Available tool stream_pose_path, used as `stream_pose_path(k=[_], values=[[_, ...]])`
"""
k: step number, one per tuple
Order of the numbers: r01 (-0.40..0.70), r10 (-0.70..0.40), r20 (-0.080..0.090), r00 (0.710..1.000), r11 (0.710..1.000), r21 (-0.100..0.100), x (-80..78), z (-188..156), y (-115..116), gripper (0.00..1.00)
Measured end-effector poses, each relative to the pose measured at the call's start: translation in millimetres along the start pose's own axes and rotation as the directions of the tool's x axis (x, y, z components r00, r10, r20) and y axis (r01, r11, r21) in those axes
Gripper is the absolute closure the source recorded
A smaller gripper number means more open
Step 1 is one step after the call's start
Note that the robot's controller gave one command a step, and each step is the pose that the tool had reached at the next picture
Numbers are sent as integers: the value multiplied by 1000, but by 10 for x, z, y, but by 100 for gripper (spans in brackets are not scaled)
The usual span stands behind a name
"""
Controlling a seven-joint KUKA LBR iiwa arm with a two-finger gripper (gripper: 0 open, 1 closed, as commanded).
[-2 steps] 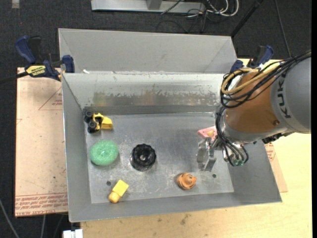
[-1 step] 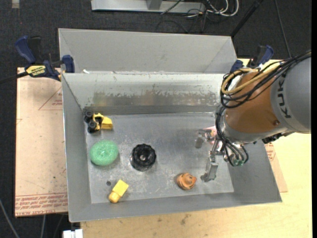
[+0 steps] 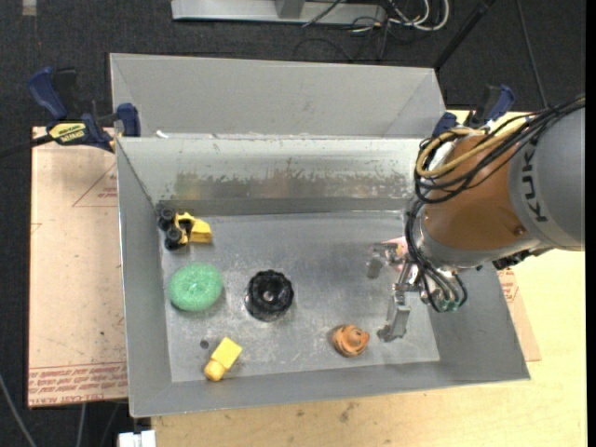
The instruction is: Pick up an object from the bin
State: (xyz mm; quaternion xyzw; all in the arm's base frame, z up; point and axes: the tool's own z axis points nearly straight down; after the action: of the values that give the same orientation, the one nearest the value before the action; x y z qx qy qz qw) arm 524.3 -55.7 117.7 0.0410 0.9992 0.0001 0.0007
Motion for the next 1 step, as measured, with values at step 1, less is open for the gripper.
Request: stream_pose_path(k=[1], values=[[-28, 28, 2, 1000, 1000, 1, 86, 202, 420, 0]])
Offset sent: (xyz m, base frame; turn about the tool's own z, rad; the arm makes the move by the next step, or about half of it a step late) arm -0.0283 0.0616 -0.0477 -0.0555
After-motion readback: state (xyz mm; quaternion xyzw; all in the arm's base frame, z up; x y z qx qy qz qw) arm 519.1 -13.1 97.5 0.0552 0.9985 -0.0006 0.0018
